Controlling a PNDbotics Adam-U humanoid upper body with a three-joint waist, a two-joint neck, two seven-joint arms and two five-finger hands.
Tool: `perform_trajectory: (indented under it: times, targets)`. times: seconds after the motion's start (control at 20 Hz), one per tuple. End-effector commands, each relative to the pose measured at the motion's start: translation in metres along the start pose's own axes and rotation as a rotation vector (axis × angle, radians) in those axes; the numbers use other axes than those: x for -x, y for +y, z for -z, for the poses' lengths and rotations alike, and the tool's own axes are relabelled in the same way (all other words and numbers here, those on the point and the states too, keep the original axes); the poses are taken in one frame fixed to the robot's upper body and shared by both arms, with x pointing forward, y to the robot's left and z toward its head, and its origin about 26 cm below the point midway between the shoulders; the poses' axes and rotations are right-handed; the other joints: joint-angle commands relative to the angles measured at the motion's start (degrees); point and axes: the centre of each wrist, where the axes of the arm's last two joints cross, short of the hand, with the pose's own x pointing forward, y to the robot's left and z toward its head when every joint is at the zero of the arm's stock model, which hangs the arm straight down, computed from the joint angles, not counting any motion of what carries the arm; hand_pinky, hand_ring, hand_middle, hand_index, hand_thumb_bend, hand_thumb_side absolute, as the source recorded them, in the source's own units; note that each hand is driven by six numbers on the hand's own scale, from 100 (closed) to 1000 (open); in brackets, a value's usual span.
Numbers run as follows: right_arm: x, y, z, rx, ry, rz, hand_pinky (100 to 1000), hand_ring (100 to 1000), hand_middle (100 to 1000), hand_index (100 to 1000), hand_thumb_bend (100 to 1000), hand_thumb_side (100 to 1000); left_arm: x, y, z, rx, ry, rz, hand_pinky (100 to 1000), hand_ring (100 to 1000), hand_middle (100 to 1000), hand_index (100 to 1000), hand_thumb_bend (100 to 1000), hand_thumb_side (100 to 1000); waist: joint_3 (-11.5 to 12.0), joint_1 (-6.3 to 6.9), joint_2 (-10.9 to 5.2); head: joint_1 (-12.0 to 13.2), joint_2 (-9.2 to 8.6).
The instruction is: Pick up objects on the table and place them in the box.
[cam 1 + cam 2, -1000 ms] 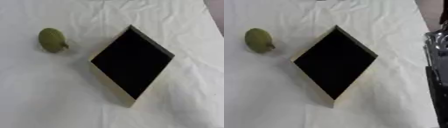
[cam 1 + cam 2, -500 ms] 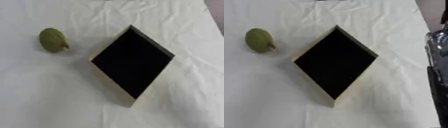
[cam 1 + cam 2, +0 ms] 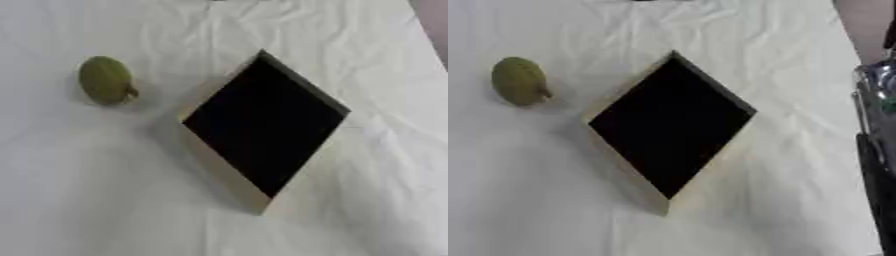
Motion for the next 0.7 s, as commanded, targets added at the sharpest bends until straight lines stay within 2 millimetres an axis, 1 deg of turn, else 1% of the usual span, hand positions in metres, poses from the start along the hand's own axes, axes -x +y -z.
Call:
perform_trajectory:
  times: [0.05, 0.35, 0.7]
  targets:
    - [-0.006, 0.000, 0.007, -0.002, -0.032, 0.013, 802, 661, 686, 823, 385, 631, 0.000, 0.015, 0.002, 0.037, 0.024, 0.037, 846, 880, 811, 938, 596, 100, -0.16, 0.38, -1.62, 0.40, 0.38]
    - [-0.007, 0.002, 0.006, -0.007, -0.029, 0.022, 802, 661, 683, 823, 385, 631, 0.001, 0.020, 0.016, 0.078, 0.049, 0.035, 847, 885, 811, 936, 583, 100, -0.49, 0.69, -1.72, 0.96, 0.57]
    - [-0.007, 0.004, 0.005, -0.010, -0.024, 0.031, 803, 661, 682, 823, 384, 630, 0.006, 0.018, 0.041, 0.152, 0.028, -0.007, 841, 890, 815, 932, 574, 100, -0.92, 0.76, -1.73, 1.48, 0.64]
